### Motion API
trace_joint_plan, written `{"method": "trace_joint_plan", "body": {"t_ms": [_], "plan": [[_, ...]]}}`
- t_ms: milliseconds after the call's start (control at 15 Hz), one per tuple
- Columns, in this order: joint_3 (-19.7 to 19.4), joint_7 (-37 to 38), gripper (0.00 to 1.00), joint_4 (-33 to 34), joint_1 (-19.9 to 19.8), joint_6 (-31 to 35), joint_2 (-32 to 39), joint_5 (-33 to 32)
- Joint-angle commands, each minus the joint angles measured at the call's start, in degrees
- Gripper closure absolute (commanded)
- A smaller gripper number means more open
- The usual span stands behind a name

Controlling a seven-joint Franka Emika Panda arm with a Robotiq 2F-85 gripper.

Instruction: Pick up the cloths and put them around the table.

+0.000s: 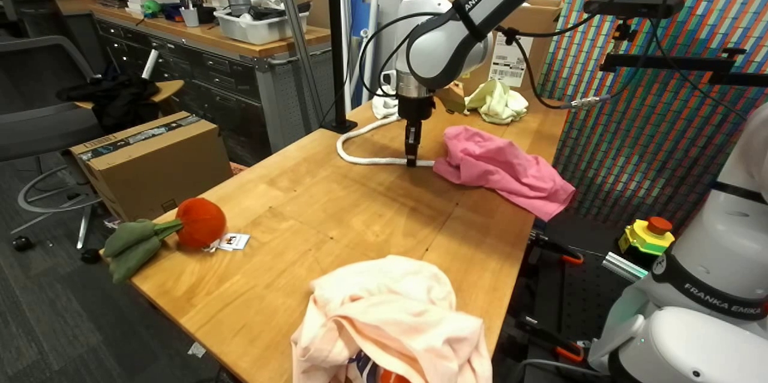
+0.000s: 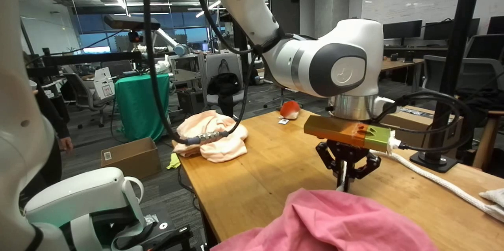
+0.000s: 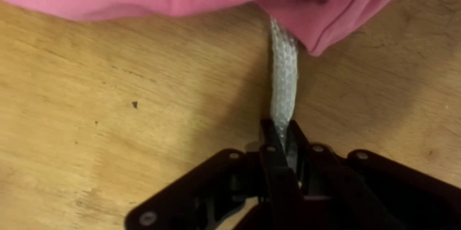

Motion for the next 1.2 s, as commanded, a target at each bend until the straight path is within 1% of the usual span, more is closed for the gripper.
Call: {"method": "trace_joint_plan", "body": {"t_ms": [0,267,467,600,800,1000,1133], "plan": [[0.31,-0.58,0.94,-0.34,-0.18,0.91,-0.59,0.53],[-0.22,1.99,0.94,-1.16,0.63,3.10,-2.95,-1.80],[-0.81,5.89,0.95,-2.26,1.74,6.96,-6.15,-5.99],[-0.99,9.40,0.95,-2.46,2.75,9.59,-7.66,-10.05],[-0.71,14.27,0.95,-2.41,4.11,11.69,-10.42,-15.21],[-0.53,20.24,0.95,-2.05,5.35,13.64,-12.86,-21.84],[-0.62,25.54,0.95,-2.04,5.60,15.33,-14.64,-26.70]]}}
